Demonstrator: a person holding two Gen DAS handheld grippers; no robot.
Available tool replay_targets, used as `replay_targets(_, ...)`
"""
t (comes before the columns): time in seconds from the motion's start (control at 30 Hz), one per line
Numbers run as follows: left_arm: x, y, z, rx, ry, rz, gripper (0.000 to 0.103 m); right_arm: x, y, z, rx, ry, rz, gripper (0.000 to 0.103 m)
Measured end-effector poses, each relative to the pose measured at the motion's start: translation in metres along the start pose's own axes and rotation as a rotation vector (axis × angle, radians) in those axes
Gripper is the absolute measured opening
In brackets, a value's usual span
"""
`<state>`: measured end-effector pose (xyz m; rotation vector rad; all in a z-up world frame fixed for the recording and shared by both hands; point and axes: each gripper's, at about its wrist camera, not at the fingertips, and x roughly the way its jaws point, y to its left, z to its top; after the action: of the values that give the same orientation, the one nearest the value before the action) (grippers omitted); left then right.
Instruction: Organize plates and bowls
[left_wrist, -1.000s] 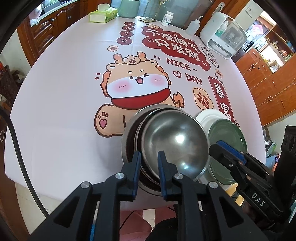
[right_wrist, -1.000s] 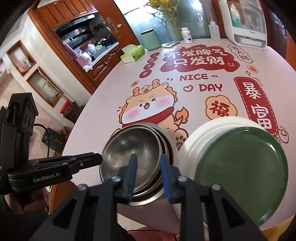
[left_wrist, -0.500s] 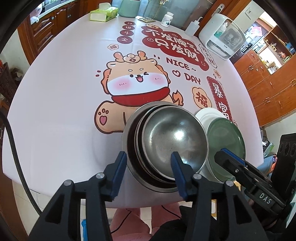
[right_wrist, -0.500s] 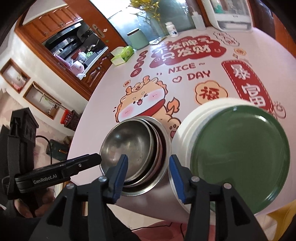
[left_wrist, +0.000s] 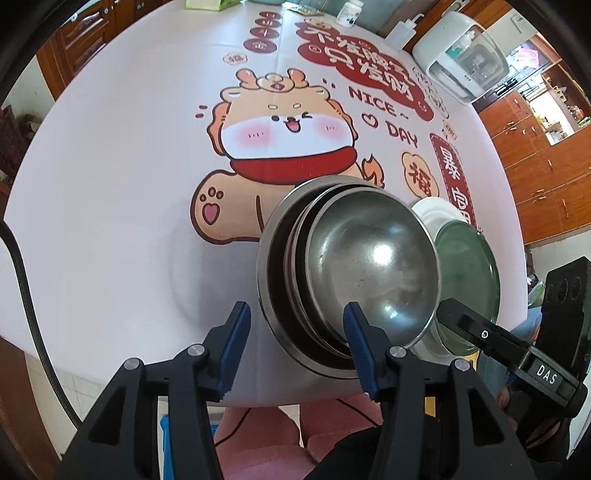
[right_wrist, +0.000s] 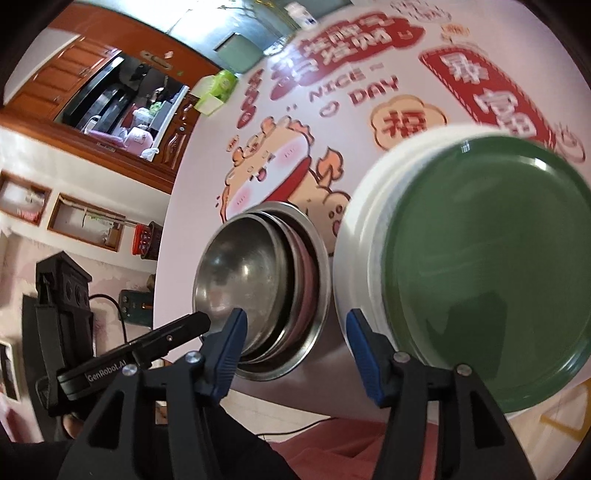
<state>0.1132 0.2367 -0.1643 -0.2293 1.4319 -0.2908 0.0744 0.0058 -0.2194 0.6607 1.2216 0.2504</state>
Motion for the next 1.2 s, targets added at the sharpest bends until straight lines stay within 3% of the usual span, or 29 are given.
replay_targets(0.7,0.033,0.005,0.023,-0.016,0.126,-0.03,0.051,0.027,-0.023,0.015,0.182,0.108,0.109,0.056)
replay_targets(0.87,0.039,0.009,0.026,-0.028,0.147,-0.032,0.045,0.028,-0.023,0.017,0.193,0.11,0.112,0.056)
replay_targets(0.97,0.041,0.012,0.026,-0.031,0.152,-0.044,0.043,0.03,-0.023,0.017,0.201,0.112,0.114,0.045)
replay_targets(1.2,0.041,0.01,0.028,-0.003,0.143,-0.053,0.037,0.033,-0.023,0.018,0.213,0.108,0.135,0.038)
